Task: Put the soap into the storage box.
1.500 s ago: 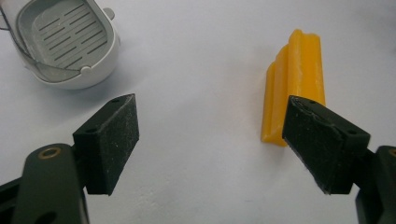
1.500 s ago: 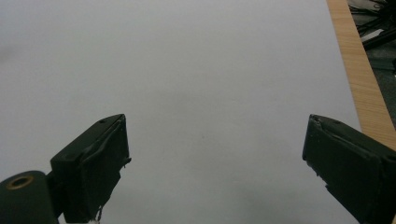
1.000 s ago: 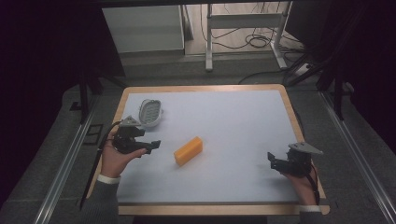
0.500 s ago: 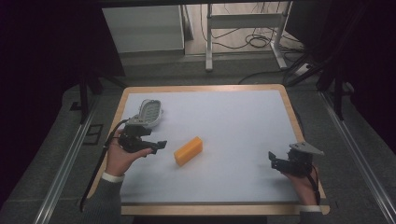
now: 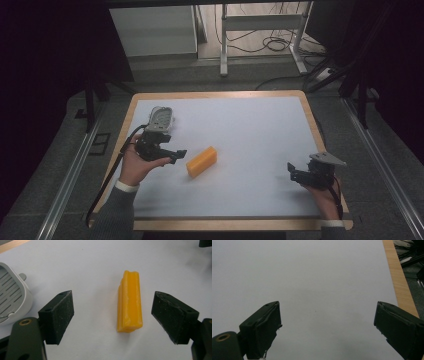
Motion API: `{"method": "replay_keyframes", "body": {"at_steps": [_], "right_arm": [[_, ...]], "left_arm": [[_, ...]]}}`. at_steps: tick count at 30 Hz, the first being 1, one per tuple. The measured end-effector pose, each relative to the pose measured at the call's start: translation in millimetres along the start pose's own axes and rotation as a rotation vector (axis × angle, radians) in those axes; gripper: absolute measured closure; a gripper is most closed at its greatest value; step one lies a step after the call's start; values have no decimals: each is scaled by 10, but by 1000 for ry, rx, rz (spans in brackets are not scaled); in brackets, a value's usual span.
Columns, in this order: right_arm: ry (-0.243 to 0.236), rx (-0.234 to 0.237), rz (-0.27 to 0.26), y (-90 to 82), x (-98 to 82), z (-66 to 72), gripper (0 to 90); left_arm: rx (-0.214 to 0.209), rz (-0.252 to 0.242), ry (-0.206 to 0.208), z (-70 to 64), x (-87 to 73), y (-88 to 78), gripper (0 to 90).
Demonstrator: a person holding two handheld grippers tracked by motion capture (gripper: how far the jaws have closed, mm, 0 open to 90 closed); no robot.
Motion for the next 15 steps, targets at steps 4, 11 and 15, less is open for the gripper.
{"method": "replay_keyframes", "body": {"at_steps": [4,11,15], "right_arm": [[2,2,3,1,0,-2,73],[1,3,9,15,-10,-1,73],[2,2,9,19,-14,-7,73]], "left_arm": [[3,9,12,-42,40,41,187],[4,44,26,-113,87,165,187],[-9,61,23,-144,102,262,185]]}}
Point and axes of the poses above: each handheld gripper's, and its own axes: y roughly forward along the jaws, x roughly out of its top, z roughly to its left, the point moved 3 cm from there along y, roughly forward along the jaws, and after that the axes turned 4 degrees about -y, right-handed, at the moved point
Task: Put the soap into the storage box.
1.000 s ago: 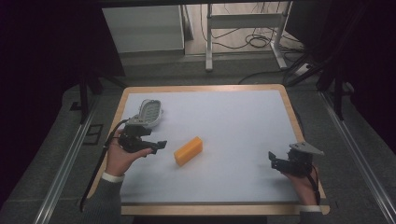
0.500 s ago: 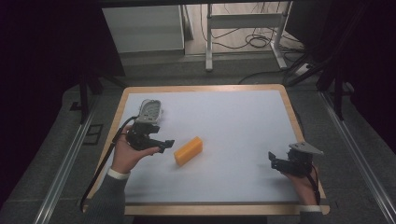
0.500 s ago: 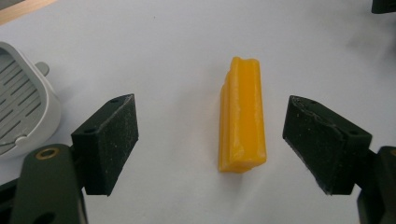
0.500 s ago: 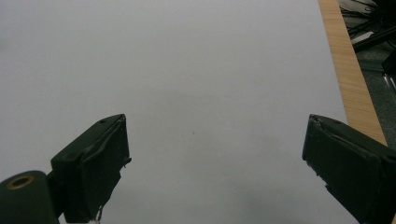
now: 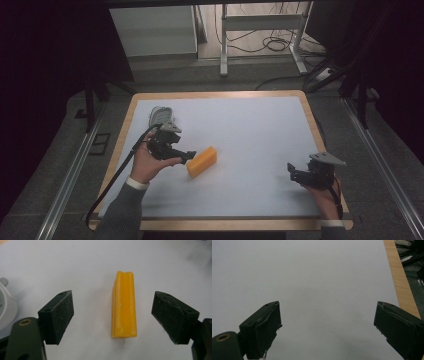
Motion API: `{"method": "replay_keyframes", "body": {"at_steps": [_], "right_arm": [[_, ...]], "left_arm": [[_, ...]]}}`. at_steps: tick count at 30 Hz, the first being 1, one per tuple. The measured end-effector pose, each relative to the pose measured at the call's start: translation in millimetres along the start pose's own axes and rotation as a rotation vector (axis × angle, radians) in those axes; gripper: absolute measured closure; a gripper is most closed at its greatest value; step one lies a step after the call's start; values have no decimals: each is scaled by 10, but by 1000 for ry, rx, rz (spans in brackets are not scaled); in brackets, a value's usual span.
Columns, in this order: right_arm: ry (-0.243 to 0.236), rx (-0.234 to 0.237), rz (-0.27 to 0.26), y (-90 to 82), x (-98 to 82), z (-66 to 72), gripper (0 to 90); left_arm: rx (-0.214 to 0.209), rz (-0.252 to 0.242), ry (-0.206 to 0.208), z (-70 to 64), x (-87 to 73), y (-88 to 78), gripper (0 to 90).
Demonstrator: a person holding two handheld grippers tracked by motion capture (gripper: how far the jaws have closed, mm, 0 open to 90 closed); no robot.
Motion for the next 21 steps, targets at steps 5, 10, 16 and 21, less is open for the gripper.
{"method": "replay_keyframes", "body": {"at_steps": [5,10,16,21], "right_arm": [[-3,1,2,5,-5,0,73],[-4,-1,7,14,-14,-7,73],[-4,0,10,15,-16,-8,73],[-1,-2,12,18,-23,-12,73]], "left_arm": [[-9,18,1,-32,1,98,185],[-22,48,-8,-65,-11,250,186],[-10,89,-5,-89,-38,404,194],[-23,110,-5,-127,-57,527,197]]}}
Point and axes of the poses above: each handheld gripper's, and its own axes: y roughly forward along the jaws, x roughly out of its top, z roughly to its left, the point moved 3 cm from there along y, roughly forward along the jaws, and after that the axes turned 4 degrees about -y, right-handed, at the moved point
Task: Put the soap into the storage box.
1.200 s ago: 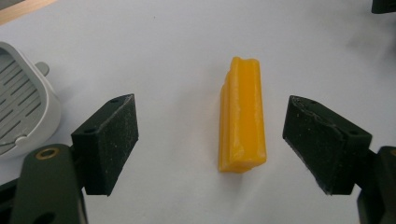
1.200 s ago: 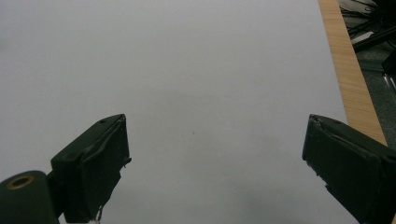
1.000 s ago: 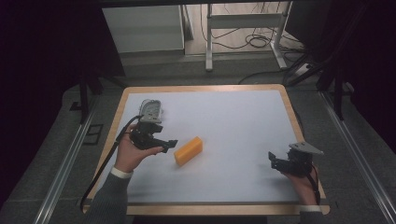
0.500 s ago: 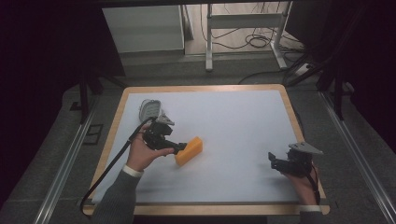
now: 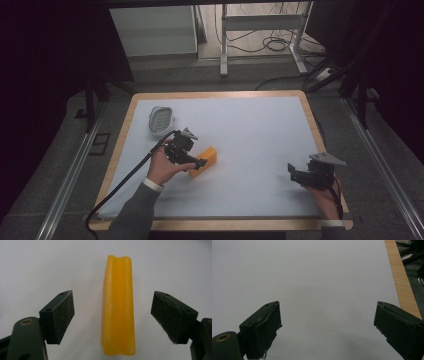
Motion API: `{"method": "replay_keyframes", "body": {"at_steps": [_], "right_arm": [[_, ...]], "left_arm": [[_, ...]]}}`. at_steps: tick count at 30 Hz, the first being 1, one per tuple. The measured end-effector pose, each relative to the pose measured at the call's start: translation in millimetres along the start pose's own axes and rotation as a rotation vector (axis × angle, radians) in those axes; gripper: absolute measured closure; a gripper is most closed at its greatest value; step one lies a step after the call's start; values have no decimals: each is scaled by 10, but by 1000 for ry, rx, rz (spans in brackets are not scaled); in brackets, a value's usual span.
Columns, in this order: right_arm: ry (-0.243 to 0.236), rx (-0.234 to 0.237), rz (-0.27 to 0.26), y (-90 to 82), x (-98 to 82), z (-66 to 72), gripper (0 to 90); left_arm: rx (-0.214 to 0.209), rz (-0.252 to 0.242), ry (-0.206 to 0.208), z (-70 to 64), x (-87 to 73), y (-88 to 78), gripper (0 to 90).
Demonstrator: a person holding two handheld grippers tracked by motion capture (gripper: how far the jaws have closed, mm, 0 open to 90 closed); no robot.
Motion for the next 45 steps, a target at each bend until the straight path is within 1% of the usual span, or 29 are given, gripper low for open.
{"method": "replay_keyframes", "body": {"at_steps": [4,10,13,14,16,17,19,21,22,25,32,33,34,36,39,43,45], "right_arm": [[-1,0,0,3,-1,2,74],[-4,1,6,14,-7,5,73],[-4,0,8,18,-11,4,73],[-4,0,8,18,-11,4,73],[-3,2,9,19,-12,6,73],[-4,4,10,21,-11,11,73],[-5,3,10,23,-11,11,73],[-8,-1,13,30,-17,12,73],[-10,-4,14,32,-19,11,73],[-12,-3,15,31,-16,13,73],[-14,-3,15,35,-12,24,73],[-14,-1,17,31,-12,23,73],[-14,-1,17,31,-12,23,73],[-13,-2,16,29,-14,16,73],[-10,-3,16,23,-17,7,73],[-9,-6,15,19,-19,-2,73],[-9,-6,16,17,-18,-2,73]], "left_arm": [[3,11,-7,8,2,43,201],[-7,22,-19,22,10,106,221],[-21,36,-28,29,9,176,238],[-21,36,-28,29,9,176,247],[-17,46,-30,24,2,222,254],[-20,57,-30,19,-6,273,268],[-18,64,-31,17,-12,296,278],[-13,74,-32,14,-19,336,316],[-19,76,-35,11,-19,361,332],[-21,77,-38,10,-17,371,384],[-17,69,-48,21,-6,401,434],[-2,80,-33,6,1,416,441],[-2,80,-33,6,1,416,454],[-9,78,-26,-24,18,431,508],[-21,88,-31,-22,11,452,569],[-8,86,-24,-30,10,446,584],[-9,88,-24,-24,11,440,590]]}}
Point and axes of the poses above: each handheld gripper's, and its own axes: y roughly forward along the jaws, x roughly out of its top, z roughly to its left, the point moved 3 cm from there along y, roughly forward along the jaws, and after that the axes turned 4 degrees about -y, right-handed, at the moved point
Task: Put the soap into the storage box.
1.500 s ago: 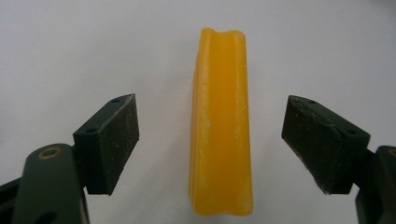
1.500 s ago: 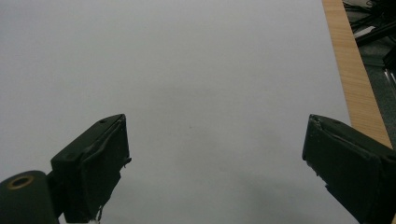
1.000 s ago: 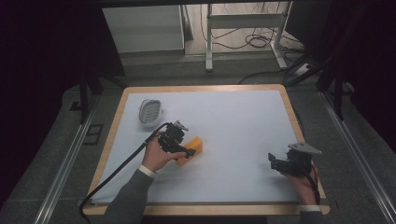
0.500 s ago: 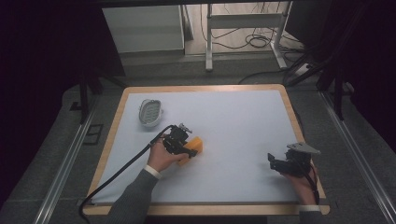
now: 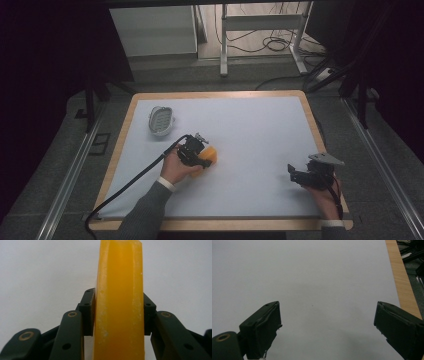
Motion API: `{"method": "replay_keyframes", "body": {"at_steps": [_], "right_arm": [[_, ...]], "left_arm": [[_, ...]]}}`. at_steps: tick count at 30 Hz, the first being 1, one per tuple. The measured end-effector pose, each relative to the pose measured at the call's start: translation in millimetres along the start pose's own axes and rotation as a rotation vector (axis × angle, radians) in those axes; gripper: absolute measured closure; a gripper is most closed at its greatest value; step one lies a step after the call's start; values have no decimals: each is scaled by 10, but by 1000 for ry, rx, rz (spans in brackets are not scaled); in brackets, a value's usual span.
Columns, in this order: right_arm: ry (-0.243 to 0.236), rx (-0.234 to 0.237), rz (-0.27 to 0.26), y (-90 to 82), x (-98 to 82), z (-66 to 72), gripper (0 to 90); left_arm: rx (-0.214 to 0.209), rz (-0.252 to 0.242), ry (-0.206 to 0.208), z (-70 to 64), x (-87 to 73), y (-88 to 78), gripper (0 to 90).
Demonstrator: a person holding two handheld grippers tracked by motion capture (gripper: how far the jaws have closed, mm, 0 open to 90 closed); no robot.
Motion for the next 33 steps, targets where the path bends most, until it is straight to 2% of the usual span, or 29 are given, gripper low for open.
{"method": "replay_keyframes", "body": {"at_steps": [7,11,16,21,22,25,29,33], "right_arm": [[0,9,-7,-7,9,9,73],[-11,12,-23,-23,22,16,73],[-9,9,-24,-28,23,12,73],[-9,8,-23,-26,22,10,73],[-9,9,-20,-26,20,10,73],[-4,9,-18,-26,19,5,73],[9,26,-23,-37,27,7,73],[1,29,-30,-42,33,12,73]], "left_arm": [[-15,7,3,31,3,-47,611],[-12,-19,7,34,15,-121,611],[-37,-51,2,51,35,-266,611],[-32,-67,2,78,43,-342,611],[-15,-84,9,79,45,-384,611],[-26,-99,8,73,48,-440,611],[-23,-105,8,74,53,-476,611],[-25,-104,6,89,55,-501,611]]}}
Point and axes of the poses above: each handheld gripper's, and its own axes: y roughly forward along the jaws, x roughly out of its top, z roughly to its left, the point moved 3 cm from there along y, roughly forward along the jaws, and after that the axes turned 4 degrees about -y, right-handed, at the moved point
